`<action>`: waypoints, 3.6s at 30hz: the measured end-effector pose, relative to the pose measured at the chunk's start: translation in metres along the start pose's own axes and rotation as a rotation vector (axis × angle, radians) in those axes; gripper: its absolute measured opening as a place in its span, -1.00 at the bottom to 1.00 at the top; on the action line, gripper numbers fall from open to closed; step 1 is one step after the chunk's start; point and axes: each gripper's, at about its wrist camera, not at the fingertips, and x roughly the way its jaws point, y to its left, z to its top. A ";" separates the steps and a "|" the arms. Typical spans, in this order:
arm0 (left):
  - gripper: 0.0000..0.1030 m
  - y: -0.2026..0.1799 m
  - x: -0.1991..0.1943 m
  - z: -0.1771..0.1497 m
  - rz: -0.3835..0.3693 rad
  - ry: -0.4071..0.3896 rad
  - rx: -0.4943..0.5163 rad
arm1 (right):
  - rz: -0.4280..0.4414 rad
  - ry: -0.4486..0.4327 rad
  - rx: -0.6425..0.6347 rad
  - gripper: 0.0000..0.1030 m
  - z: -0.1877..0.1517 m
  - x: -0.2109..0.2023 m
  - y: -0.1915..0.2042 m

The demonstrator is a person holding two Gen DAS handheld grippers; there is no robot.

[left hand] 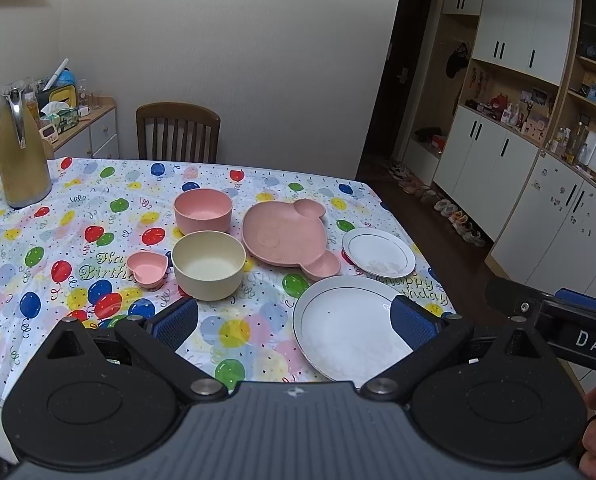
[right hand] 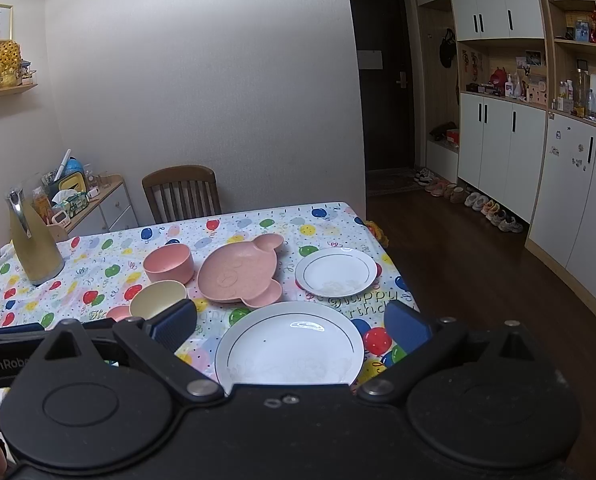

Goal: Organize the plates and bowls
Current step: 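Move both grippers toward the rim of the large white plate, then close both grippers on the rim of the large white plate, then lift the large white plate with both grippers toward the small white plate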

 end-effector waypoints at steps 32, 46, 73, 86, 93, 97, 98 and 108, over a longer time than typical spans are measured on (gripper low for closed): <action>0.99 -0.004 0.182 -0.013 0.082 0.340 -0.063 | 0.027 0.390 -0.080 0.78 -0.017 0.191 -0.077; 0.78 -0.004 0.237 -0.018 0.065 0.450 -0.129 | 0.080 0.619 -0.058 0.19 -0.020 0.263 -0.099; -0.50 0.004 0.228 -0.034 -0.021 0.506 -0.227 | 0.133 0.696 0.016 -0.81 -0.031 0.255 -0.109; -0.50 -0.008 0.190 -0.060 -0.053 0.564 -0.165 | 0.114 0.725 0.021 -0.81 -0.056 0.197 -0.114; -0.50 -0.014 0.182 -0.064 -0.061 0.565 -0.135 | 0.102 0.731 0.035 -0.80 -0.066 0.182 -0.121; -0.50 -0.014 0.182 -0.063 -0.064 0.571 -0.129 | 0.091 0.724 0.035 -0.79 -0.066 0.182 -0.120; -0.50 -0.014 0.182 -0.063 -0.062 0.572 -0.129 | 0.090 0.722 0.031 -0.77 -0.065 0.181 -0.119; -0.48 -0.013 0.171 -0.055 -0.057 0.532 -0.094 | 0.035 0.685 -0.007 -0.46 -0.053 0.170 -0.115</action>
